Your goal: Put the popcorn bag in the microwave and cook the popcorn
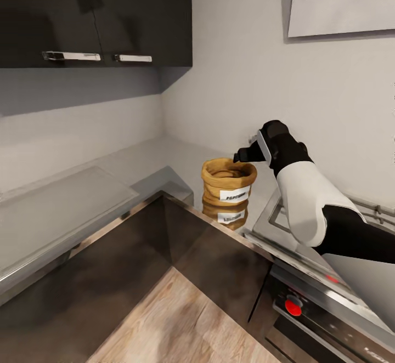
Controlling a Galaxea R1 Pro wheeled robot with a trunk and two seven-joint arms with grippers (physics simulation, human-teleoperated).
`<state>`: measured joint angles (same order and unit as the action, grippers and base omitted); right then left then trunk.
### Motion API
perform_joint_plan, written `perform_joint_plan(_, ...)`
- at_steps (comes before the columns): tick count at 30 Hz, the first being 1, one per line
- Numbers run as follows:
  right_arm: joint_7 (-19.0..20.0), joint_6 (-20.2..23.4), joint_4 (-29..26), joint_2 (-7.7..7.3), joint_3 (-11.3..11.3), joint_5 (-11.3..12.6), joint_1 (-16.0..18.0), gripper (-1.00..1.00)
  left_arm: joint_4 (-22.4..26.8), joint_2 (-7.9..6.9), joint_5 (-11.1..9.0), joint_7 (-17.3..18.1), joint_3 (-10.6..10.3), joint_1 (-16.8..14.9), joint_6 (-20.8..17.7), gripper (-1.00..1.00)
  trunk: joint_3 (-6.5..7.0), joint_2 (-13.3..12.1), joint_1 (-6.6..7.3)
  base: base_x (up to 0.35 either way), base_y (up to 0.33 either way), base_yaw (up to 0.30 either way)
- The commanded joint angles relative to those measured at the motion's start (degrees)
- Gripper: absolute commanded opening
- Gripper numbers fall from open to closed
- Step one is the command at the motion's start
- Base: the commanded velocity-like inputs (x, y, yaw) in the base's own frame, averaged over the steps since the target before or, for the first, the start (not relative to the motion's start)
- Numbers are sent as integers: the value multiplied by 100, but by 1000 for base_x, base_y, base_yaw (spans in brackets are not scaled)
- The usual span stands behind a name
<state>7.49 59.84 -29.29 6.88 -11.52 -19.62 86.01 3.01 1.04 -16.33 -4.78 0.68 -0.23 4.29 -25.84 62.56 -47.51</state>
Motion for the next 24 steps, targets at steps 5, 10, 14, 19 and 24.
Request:
perform_joint_plan(5,56,16,-7,7,-42,-59,4,100,-2,1,-19,-6,-6,-3,11,100,-6,4,0,0,-246,0)
perform_joint_plan(10,59,16,7,15,-39,-59,2,100,-1,1,-19,-6,1,-3,19,100,-6,4,0,0,-67,0)
perform_joint_plan(14,59,16,14,17,-38,-59,3,100,4,-7,-18,10,-6,-3,17,100,-6,4,0,211,-104,0)
perform_joint_plan(19,66,16,53,20,-37,-66,4,100,2,-7,-19,11,-7,-3,17,100,-6,4,0,232,-161,0)
perform_joint_plan(24,55,16,309,59,-34,-80,4,100,4,-7,-19,10,-7,-3,19,100,-6,4,0,39,-29,0)
